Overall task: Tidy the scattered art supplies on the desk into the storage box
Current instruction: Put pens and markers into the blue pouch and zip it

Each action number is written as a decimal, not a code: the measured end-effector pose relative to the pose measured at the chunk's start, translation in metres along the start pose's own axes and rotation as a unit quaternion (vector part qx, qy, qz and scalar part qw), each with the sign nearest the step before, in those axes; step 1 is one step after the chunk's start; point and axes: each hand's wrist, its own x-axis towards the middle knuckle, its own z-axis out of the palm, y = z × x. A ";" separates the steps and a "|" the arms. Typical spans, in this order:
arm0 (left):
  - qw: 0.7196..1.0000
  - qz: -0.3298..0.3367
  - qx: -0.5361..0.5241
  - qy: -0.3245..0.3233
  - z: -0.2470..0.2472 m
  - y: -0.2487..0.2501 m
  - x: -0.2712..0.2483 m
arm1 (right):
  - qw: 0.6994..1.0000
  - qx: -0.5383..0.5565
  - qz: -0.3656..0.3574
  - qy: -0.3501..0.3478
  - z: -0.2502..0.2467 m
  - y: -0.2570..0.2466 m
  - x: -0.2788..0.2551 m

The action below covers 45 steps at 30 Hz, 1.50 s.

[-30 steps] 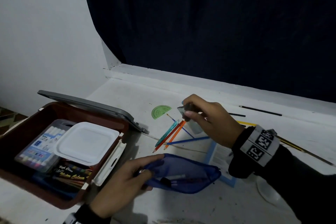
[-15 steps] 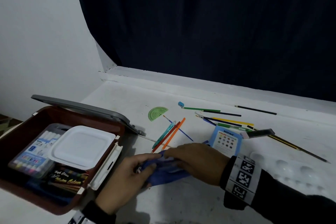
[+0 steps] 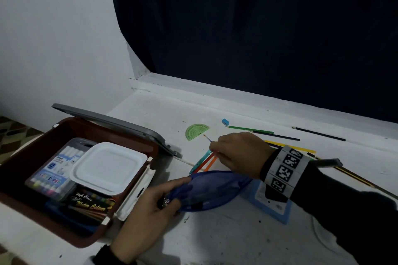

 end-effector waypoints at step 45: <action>0.974 -0.039 -0.142 -0.171 0.073 0.030 0.040 | 0.985 0.057 0.068 0.149 0.005 0.009 -0.147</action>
